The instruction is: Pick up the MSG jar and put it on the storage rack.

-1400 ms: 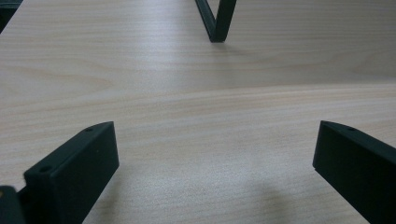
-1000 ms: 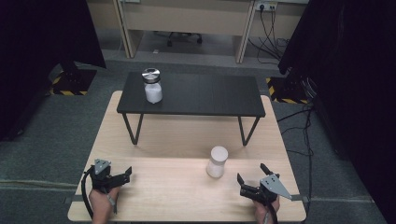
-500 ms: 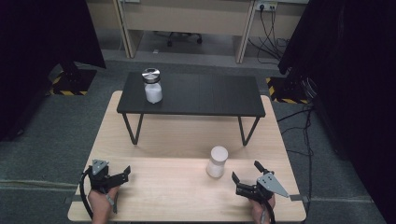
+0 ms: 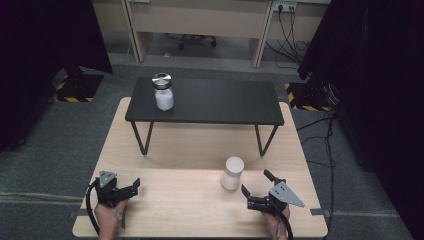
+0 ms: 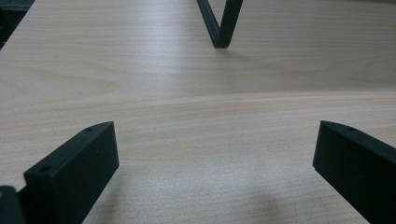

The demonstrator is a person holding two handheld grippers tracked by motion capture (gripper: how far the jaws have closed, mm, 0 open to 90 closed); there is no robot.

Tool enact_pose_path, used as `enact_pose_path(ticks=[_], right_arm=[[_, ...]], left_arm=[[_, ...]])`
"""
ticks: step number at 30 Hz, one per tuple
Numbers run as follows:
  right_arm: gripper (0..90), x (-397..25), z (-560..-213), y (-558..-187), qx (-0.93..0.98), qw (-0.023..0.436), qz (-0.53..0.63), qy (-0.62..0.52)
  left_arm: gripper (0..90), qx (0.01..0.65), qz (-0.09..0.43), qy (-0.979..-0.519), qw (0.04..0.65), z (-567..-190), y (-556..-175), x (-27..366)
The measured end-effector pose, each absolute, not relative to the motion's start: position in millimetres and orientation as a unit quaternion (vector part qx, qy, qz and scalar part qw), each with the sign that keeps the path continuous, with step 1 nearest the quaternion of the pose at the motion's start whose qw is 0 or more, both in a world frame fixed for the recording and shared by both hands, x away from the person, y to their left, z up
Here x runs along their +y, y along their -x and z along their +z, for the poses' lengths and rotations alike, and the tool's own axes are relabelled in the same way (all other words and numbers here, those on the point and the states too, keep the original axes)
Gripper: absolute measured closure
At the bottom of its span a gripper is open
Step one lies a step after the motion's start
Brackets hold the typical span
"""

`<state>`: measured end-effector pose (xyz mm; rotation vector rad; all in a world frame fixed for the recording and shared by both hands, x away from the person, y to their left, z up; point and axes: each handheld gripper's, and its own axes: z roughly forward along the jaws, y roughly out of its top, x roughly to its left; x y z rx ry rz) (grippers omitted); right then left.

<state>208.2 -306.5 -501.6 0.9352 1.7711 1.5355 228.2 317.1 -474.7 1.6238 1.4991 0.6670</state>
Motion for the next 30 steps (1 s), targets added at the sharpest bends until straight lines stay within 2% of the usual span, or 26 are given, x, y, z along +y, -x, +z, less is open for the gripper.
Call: enact_pose_path(ticks=[18,30], right_arm=[[0.3,-295,-492,-224,0.683,0.303,0.572,-0.339],[0.3,-288,-487,-240,0.693,0.286,0.578,-0.322]], left_arm=[[0.0,0.595,0.262,-0.641,0.408,-475,-228,319],[0.0,0.595,0.259,-0.641,0.410,-475,-228,319]])
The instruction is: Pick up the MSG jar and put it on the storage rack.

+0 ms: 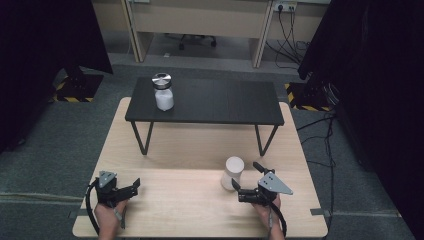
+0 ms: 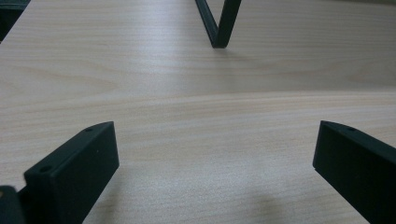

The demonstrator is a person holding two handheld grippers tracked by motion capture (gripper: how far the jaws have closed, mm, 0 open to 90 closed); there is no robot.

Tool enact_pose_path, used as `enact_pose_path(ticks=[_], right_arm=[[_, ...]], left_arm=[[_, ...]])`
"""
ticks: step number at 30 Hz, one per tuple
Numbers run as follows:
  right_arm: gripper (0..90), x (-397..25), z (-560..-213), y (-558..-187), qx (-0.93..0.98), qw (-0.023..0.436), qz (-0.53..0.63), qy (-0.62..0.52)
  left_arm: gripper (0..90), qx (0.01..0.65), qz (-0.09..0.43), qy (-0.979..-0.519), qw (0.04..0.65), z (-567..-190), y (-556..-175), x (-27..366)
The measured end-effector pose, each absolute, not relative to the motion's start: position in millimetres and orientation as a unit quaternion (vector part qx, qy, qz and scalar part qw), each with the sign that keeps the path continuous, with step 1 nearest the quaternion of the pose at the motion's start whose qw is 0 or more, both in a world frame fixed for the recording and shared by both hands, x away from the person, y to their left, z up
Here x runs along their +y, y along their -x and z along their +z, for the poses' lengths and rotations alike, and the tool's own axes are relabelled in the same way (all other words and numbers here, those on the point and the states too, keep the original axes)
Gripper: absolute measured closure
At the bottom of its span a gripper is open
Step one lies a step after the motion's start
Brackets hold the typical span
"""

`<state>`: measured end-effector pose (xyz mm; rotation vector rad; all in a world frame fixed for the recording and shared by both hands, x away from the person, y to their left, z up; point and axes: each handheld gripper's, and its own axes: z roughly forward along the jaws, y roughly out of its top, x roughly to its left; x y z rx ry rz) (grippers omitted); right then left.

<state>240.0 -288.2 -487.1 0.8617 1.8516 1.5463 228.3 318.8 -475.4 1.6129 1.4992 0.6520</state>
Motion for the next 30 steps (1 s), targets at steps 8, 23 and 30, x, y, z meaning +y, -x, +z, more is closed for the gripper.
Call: enact_pose_path(ticks=[8,23,30], right_arm=[[1.1,-288,-485,-254,0.700,0.267,0.585,-0.310],[9.1,-286,-481,-270,0.712,0.253,0.585,-0.295],[19.0,-282,-482,-272,0.707,0.252,0.588,-0.300]], left_arm=[[0.0,0.598,0.259,-0.637,0.412,-476,-228,319],[0.0,0.597,0.261,-0.636,0.413,-476,-227,319],[0.0,0.598,0.261,-0.636,0.413,-476,-226,319]])
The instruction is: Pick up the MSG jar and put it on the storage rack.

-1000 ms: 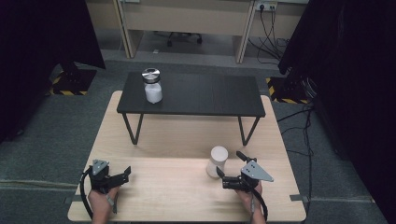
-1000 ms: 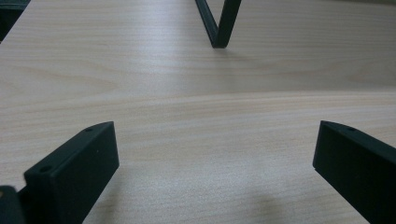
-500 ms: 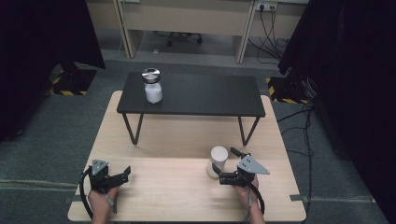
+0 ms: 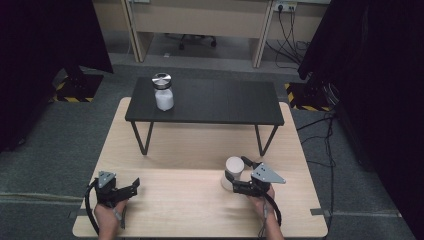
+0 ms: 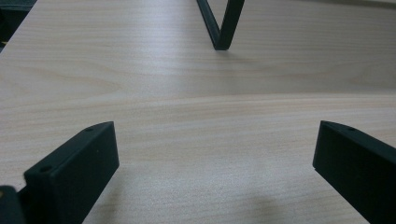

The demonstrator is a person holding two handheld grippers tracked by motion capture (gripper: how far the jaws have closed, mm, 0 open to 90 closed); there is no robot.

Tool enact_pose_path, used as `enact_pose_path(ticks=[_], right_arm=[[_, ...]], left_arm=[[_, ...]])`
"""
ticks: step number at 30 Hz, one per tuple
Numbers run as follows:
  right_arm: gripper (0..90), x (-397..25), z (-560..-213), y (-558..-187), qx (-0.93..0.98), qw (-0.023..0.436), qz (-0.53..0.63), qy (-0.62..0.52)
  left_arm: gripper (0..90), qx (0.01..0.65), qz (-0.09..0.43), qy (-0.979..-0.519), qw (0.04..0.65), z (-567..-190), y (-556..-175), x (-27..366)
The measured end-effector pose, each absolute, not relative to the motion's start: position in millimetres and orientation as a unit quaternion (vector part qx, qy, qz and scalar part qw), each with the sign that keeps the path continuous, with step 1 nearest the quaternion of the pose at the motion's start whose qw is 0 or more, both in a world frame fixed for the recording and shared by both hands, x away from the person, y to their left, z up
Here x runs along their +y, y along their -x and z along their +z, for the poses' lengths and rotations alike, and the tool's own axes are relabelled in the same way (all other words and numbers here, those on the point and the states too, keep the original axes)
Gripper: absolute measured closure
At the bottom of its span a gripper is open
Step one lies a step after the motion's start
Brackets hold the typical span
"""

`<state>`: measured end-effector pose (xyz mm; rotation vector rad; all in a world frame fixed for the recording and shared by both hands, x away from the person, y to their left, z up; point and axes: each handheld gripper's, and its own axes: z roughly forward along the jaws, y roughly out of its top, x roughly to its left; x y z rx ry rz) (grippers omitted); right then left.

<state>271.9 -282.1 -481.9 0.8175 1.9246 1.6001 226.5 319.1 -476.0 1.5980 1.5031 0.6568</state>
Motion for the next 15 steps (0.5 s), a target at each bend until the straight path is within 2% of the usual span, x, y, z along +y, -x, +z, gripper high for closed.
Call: enact_pose_path(ticks=[4,9,15], right_arm=[[22.7,-279.5,-481.8,-272.0,0.708,0.252,0.588,-0.301],[32.7,-280.5,-482.1,-272.0,0.711,0.248,0.590,-0.291],[34.0,-278.8,-480.6,-270.7,0.713,0.251,0.587,-0.290]], left_arm=[[0.0,0.597,0.261,-0.636,0.413,-476.0,-226.6,319.1],[0.0,0.597,0.261,-0.637,0.413,-476.0,-226.6,319.2],[0.0,0.596,0.261,-0.638,0.412,-475.9,-226.8,319.2]])
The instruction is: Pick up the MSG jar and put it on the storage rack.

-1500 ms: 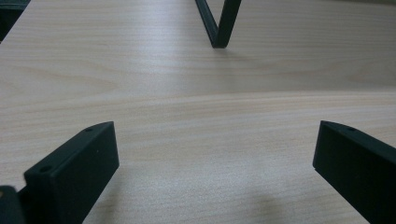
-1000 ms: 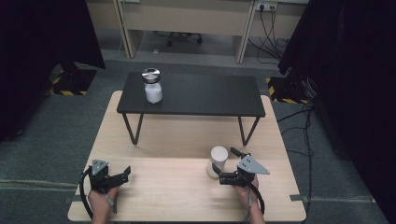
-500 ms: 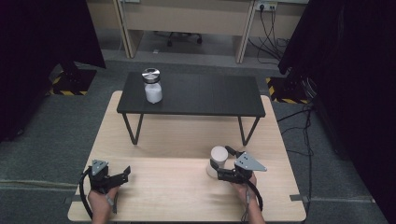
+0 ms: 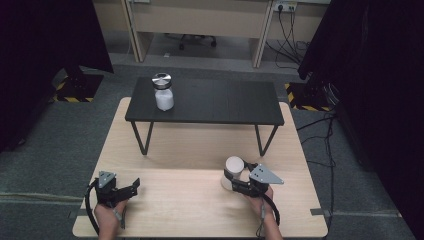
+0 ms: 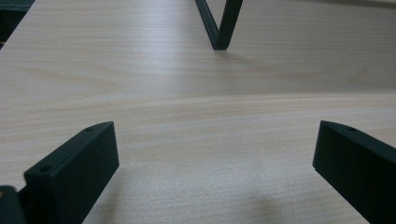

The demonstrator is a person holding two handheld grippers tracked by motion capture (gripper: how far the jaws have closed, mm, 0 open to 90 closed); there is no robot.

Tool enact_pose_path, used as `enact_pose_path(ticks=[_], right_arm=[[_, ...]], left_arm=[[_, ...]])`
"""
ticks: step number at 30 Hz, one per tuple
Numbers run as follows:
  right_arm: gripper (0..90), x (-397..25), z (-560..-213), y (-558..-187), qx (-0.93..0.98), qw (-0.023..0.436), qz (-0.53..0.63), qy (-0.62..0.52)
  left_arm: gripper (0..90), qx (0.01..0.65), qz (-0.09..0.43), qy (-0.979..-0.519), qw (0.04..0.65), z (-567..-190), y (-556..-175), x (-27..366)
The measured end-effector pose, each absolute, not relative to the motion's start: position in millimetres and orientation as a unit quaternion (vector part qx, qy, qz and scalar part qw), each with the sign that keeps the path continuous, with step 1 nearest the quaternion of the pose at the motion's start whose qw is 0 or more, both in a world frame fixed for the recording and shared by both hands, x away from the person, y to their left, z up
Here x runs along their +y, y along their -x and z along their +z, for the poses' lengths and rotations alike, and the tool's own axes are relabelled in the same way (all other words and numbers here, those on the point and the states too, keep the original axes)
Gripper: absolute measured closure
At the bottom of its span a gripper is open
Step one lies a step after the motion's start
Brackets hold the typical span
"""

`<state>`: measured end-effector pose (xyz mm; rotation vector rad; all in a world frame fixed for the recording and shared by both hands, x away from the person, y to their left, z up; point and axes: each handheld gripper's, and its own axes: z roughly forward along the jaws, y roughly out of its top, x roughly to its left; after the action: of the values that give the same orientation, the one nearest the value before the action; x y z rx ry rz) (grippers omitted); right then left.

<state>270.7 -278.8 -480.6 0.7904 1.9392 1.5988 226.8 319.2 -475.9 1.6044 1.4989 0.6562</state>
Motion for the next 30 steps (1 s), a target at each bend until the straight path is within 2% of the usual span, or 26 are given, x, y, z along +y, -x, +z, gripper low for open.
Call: enact_pose_path(ticks=[16,30], right_arm=[[34.2,-278,-467,-263,0.707,0.257,0.583,-0.309],[34.2,-287,-418,-256,0.694,0.289,0.570,-0.331]], left_arm=[[0.0,0.595,0.259,-0.640,0.411,-476,-228,319],[0.0,0.593,0.257,-0.642,0.412,-476,-228,320]])
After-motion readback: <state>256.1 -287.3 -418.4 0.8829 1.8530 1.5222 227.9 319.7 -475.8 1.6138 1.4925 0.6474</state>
